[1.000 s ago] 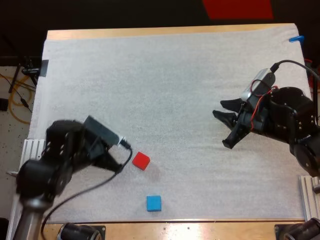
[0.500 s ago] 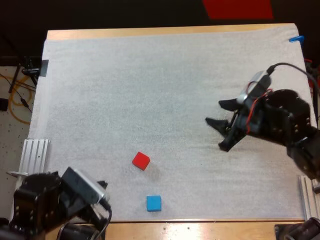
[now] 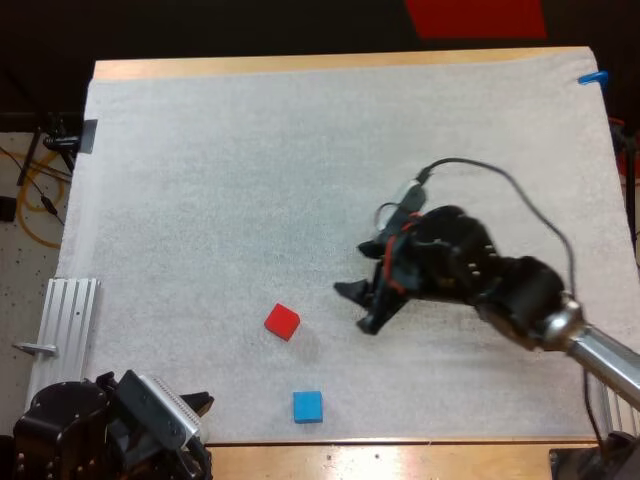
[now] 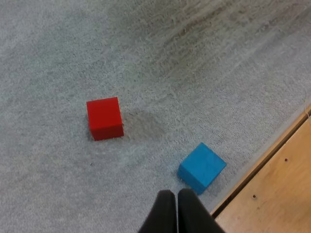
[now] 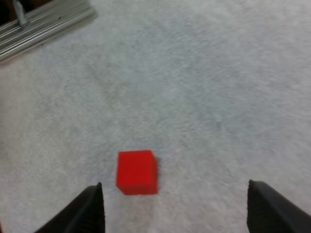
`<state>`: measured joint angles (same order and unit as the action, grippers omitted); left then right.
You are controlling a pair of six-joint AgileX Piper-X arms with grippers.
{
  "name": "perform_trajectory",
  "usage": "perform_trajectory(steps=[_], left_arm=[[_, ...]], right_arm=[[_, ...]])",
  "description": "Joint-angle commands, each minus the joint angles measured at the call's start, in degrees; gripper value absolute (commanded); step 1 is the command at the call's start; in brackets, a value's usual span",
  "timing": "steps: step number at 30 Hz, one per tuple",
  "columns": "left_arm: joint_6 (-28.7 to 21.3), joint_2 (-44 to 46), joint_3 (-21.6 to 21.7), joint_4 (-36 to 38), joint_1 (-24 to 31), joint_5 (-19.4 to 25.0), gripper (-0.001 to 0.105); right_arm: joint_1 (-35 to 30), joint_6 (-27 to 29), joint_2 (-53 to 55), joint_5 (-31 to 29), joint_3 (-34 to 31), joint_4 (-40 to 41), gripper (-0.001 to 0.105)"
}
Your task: Stack red cube on blue cube
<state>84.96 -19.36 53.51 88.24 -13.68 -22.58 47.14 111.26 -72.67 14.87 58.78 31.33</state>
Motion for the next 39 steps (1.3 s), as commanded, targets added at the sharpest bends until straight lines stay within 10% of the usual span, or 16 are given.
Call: perform_trajectory(steps=[1, 39], left_arm=[[-0.6, 0.1, 0.4, 0.6, -0.1, -0.4, 0.000], [-1.5, 0.1, 0.4, 0.6, -0.1, -0.4, 0.000]], right_arm=[[1.2, -0.4, -1.0, -0.8, 1.0, -1.6, 0.061], [13.2, -3.5, -32.8, -10.6, 13.4, -1.2, 0.070]])
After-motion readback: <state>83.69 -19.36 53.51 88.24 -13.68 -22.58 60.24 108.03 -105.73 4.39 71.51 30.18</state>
